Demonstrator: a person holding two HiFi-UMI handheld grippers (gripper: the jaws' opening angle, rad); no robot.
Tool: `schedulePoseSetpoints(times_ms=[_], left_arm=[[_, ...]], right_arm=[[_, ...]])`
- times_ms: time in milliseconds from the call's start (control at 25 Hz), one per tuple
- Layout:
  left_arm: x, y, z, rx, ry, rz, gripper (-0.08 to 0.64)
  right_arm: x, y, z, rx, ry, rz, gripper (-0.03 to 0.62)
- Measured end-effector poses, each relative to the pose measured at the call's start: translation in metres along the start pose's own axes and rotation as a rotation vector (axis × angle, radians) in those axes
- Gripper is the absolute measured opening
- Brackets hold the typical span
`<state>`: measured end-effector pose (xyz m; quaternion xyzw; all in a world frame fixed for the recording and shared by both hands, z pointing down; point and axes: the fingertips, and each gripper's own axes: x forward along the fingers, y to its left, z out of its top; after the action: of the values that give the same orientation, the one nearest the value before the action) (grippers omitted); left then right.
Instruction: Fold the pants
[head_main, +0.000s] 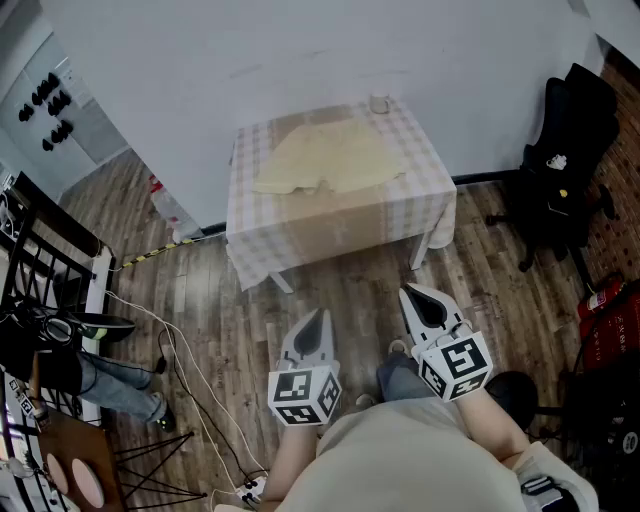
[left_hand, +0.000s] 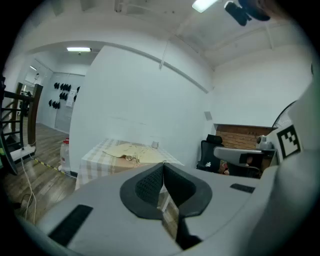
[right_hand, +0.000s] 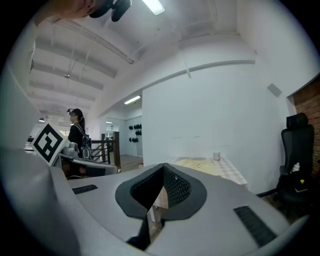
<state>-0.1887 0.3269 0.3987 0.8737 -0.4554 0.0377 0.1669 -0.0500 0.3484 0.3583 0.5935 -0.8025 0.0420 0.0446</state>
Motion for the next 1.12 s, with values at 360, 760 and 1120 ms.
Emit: schedulePoseSetpoints(times_ms=[360,760,1120], left_arm=[[-0.001,0.005,-0.004,-0.015,0.007,0.013,0.005],[0.040,0.031,0.006,-0.027,0.015,0.076,0.005],[0.117,0.063,0.025,-0.018,0.004,0.133,0.005]], right_arm=[[0.002,0.005,0.000,-0.009,0.009,0.026,0.000],[0.057,-0.009,0.006,-0.055,0.000,0.132,0.000],[0.140,-0.072,0.004,-0.030,0.005,0.138,0.000]])
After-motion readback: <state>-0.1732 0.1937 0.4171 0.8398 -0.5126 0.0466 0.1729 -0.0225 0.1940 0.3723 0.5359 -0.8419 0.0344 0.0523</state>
